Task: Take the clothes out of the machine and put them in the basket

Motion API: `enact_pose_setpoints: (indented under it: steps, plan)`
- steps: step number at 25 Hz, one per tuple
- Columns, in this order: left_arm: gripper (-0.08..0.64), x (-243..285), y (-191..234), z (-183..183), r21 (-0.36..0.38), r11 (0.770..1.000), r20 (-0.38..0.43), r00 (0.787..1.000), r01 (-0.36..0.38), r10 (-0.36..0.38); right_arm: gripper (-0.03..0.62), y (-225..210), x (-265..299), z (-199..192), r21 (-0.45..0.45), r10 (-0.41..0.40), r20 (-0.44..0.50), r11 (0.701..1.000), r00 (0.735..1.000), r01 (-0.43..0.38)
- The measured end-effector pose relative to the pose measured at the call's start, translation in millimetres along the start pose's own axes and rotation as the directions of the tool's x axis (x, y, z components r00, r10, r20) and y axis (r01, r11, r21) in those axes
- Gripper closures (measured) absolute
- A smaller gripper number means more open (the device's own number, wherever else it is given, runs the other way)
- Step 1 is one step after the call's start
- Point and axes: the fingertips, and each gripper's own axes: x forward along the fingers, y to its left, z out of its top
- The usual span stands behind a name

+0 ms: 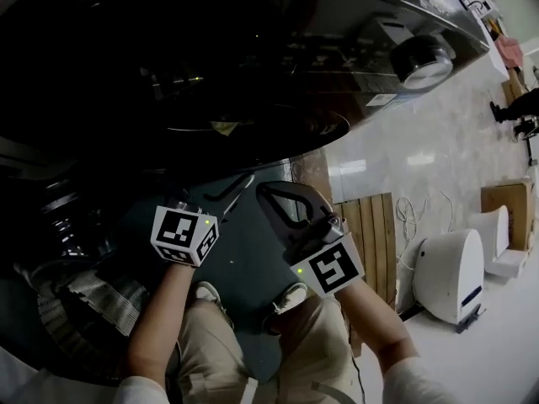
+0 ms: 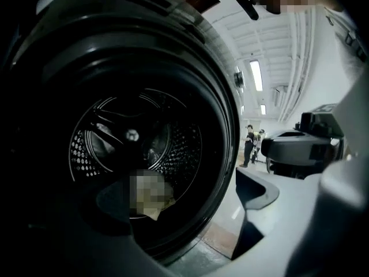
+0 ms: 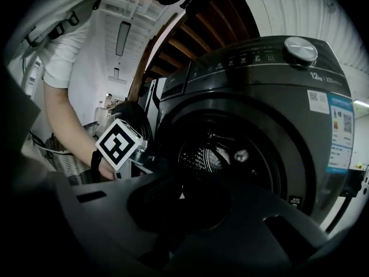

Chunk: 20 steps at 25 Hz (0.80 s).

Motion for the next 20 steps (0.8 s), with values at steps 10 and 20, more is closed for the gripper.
enact_pose_setpoints:
  steps: [10, 20]
  plan:
    - [0.025, 107.0, 44.5, -32.3, 0.349, 0.935, -0.153, 0.988, 0.057, -0.003, 0.577, -26.2, 42.1, -54.7, -0.087, -0.019, 0.131, 0.996, 0.991, 0.031]
    - [0.025, 182.7, 72.2, -87.6, 0.638, 0.69, -0.511, 0.858, 0.341, 0.048, 0.578, -44.9, 33.2, -92.3, -0.107, -0.058, 0.27, 0.99, 0.961, 0.089]
